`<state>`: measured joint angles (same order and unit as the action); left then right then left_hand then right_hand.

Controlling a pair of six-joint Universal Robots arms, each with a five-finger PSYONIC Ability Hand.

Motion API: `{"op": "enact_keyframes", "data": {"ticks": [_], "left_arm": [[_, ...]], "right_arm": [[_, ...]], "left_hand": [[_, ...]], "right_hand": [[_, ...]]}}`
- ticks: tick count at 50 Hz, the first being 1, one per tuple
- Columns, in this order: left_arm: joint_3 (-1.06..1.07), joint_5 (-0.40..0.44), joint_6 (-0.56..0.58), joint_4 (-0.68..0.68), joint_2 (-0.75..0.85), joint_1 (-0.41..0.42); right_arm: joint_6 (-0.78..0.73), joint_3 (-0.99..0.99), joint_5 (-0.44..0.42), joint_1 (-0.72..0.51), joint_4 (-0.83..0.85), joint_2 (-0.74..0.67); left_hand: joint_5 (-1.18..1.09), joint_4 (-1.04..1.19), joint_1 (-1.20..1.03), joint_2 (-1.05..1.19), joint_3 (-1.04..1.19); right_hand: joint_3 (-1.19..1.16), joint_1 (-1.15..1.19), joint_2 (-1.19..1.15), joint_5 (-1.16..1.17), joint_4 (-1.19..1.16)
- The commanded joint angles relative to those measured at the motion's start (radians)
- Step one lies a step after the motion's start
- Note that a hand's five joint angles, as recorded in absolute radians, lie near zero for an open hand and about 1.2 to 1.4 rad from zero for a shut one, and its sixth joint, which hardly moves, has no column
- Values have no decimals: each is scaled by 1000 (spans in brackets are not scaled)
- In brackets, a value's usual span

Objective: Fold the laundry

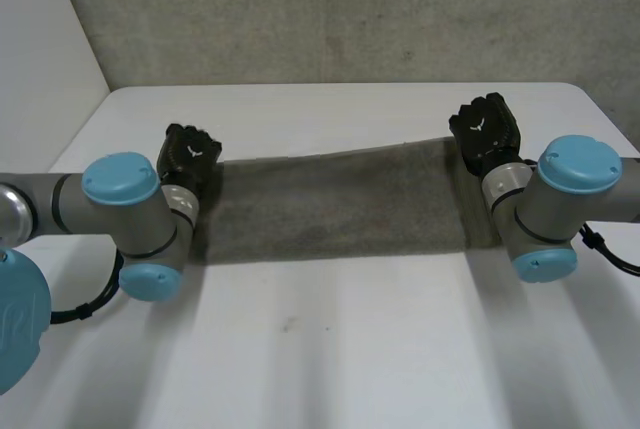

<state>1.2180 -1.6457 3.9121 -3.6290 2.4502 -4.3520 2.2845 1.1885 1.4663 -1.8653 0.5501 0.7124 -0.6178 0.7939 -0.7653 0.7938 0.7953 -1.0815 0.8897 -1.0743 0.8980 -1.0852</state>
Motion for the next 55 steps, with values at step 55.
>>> {"op": "enact_keyframes", "data": {"ticks": [55], "left_arm": [[365, 205, -643, 389, -560, -152]], "right_arm": [[271, 418, -193, 225, -558, 480]], "left_hand": [[602, -604, 575, -604, -605]], "right_hand": [[735, -543, 728, -726, 739]]}}
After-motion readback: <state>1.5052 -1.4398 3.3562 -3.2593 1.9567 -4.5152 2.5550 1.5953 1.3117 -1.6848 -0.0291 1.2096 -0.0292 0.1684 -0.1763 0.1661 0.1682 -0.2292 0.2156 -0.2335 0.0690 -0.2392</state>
